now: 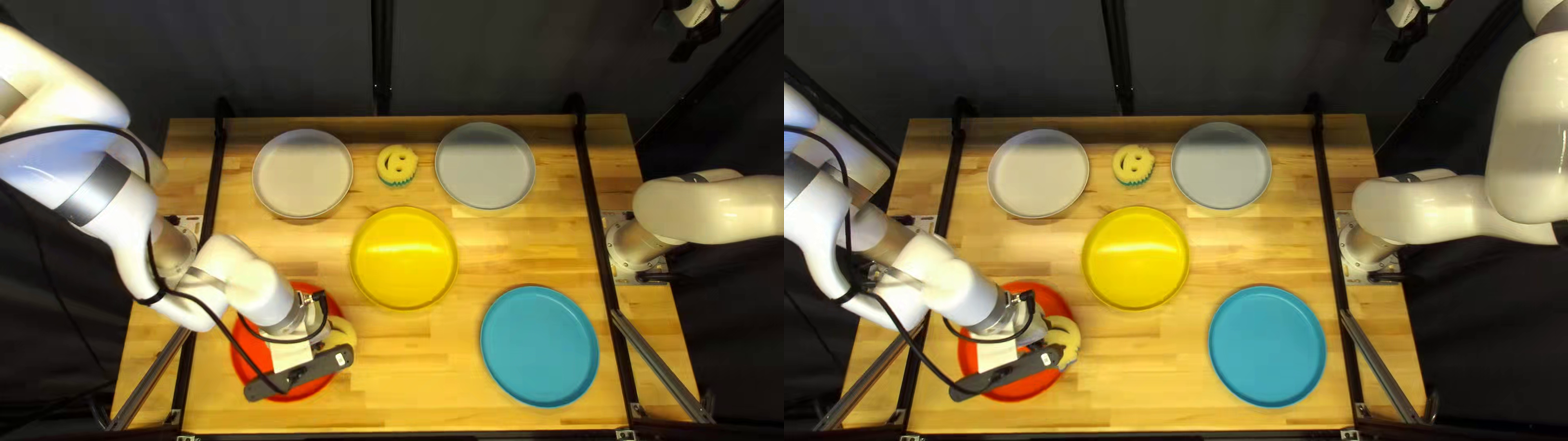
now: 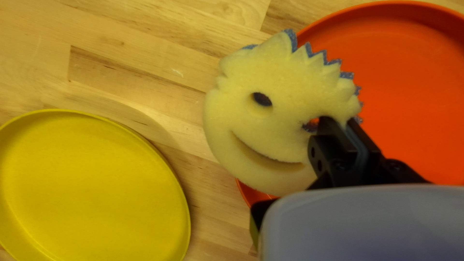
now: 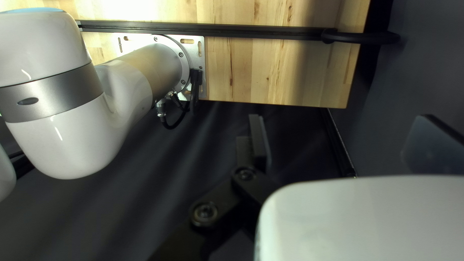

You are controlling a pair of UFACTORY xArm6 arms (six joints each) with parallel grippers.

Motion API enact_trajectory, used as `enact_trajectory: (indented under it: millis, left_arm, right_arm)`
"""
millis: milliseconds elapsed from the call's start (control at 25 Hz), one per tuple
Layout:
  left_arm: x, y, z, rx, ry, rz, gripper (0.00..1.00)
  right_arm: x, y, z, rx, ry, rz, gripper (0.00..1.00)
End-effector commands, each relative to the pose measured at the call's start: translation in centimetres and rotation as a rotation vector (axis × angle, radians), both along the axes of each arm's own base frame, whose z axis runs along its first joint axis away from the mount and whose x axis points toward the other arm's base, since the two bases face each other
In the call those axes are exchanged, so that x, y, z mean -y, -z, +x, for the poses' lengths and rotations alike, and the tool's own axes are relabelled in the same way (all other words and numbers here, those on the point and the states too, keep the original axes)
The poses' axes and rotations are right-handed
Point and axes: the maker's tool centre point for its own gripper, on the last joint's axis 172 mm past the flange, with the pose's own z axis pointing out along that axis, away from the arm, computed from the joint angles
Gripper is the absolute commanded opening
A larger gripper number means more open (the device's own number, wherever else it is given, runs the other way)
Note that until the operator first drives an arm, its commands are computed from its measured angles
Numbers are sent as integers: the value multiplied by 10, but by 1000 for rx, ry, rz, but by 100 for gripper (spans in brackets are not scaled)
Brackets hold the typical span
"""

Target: Pick up sponge and scrub the plate

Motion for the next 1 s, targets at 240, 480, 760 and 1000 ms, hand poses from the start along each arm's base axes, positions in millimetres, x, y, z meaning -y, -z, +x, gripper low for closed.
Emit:
enact_trajectory:
  millis: [240,480,760,1000]
  left_arm:
    - [9,21,-37,-35,44,4,0]
    - [10,32,-50,-43,49,-8,0]
    - [17,39,-59,-49,51,-20,0]
    - [23,42,-80,-63,34,-31,0]
  right_arm:
    - [0,0,0,0,0,0,100]
    - [0,0,0,0,0,0,100]
    - [0,0,0,0,0,0,100]
    - [0,0,0,0,0,0,100]
